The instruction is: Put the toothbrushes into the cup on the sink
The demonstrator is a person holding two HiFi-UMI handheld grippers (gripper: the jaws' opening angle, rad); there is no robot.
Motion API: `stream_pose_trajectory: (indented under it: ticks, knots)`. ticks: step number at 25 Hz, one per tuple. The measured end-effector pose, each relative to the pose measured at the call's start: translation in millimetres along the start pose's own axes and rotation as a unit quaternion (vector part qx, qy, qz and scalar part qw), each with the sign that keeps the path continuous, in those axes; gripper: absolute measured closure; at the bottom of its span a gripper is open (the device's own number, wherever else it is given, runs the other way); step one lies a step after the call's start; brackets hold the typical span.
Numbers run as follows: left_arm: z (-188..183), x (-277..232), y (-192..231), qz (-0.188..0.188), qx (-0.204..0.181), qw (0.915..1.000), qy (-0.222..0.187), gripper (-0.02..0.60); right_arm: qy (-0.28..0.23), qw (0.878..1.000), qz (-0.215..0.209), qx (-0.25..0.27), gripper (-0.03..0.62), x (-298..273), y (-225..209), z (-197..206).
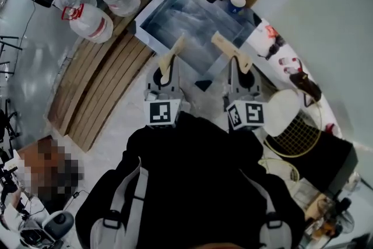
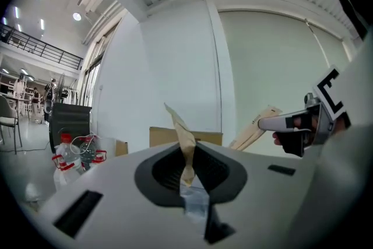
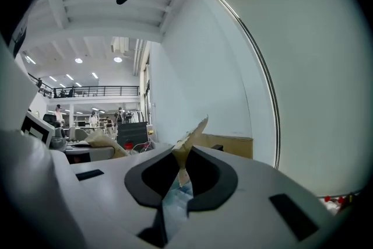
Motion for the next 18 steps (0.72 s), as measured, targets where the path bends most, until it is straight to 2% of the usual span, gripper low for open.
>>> stream_pose_trajectory:
  ticks: [3, 9, 11, 14, 16, 18]
  knots:
    - [0, -22, 18, 0.015, 0.007, 0.9999, 0.000, 0.551, 0.000, 1.000, 0.016, -0.001, 0.562, -24, 3, 0]
    - [-3, -58, 41, 0.055, -0.019, 0.9982, 0.012, 0.551, 0.001, 0.999, 0.045, 0.001, 0.562, -56, 4, -7]
    - [-2, -67, 46, 0.056, -0.004, 0.9984, 0.007, 0.551, 0.005, 0.999, 0.048, 0.004, 0.562, -62, 4, -7]
    - [-2, -78, 47, 0.057, -0.005, 0.9982, 0.015, 0.551, 0.012, 0.999, 0.049, 0.003, 0.562, -68, -4, -6]
    - [-3, -85, 46, 0.050, 0.022, 0.9983, 0.020, 0.551, 0.015, 0.999, 0.047, -0.002, 0.562, -72, -10, -4]
    - [-3, -91, 47, 0.042, 0.031, 0.9984, 0.019, 0.551, 0.015, 0.999, 0.037, -0.007, 0.562, -77, -13, -1]
Point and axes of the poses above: the fingertips, and each gripper's own axes: x backward along the fingers, y to its left, z out of its underside, the point moved 7 cm from there along x, backward along the fingers, and after that the axes turned 2 degrees about -z, right-handed, at the moved point
